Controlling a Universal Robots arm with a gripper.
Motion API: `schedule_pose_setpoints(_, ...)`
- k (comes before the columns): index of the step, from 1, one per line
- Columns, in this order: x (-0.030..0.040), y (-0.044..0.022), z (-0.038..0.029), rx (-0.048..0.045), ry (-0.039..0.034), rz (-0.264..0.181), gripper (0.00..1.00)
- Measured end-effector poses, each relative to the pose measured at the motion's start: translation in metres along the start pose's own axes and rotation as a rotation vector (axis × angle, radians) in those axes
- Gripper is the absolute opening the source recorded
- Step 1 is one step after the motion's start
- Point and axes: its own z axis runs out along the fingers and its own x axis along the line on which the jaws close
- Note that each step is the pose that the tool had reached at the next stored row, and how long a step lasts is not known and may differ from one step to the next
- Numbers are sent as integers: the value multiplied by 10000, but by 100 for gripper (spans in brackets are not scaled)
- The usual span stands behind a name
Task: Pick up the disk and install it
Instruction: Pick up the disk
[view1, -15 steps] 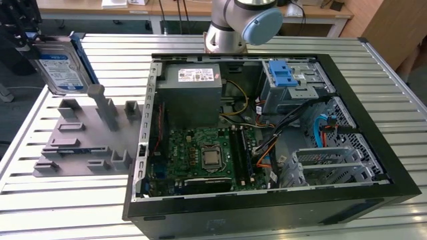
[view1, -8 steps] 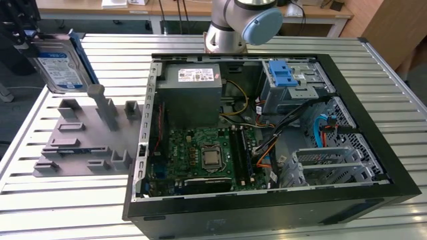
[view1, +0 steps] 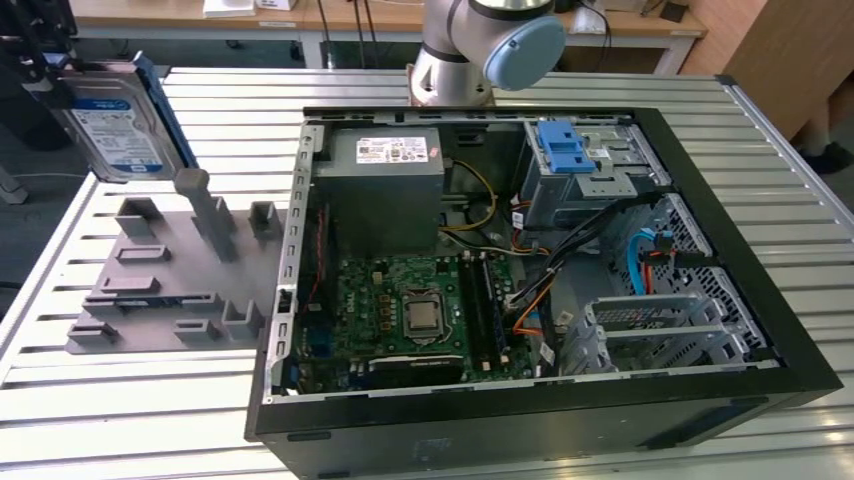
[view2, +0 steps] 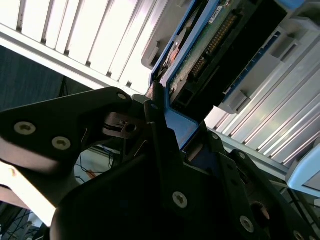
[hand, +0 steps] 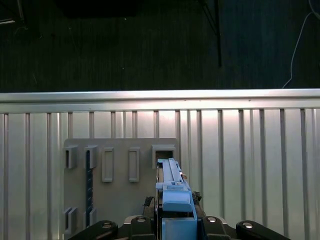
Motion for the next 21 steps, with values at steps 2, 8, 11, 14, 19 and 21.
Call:
schedule_pose_setpoints(2,0,0,-18,-1,1,0,36)
schedule_pose_setpoints(8,-2,1,-73,-1,0,0,36)
schedule_pose_setpoints(11,-3,2,-101,-1,0,0,36)
schedule_pose_setpoints(14,-3,2,-127,0,0,0,36)
schedule_pose_setpoints(19,-4,3,-168,0,0,0,36)
schedule_pose_setpoints(21,-5,3,-186,-1,0,0,36)
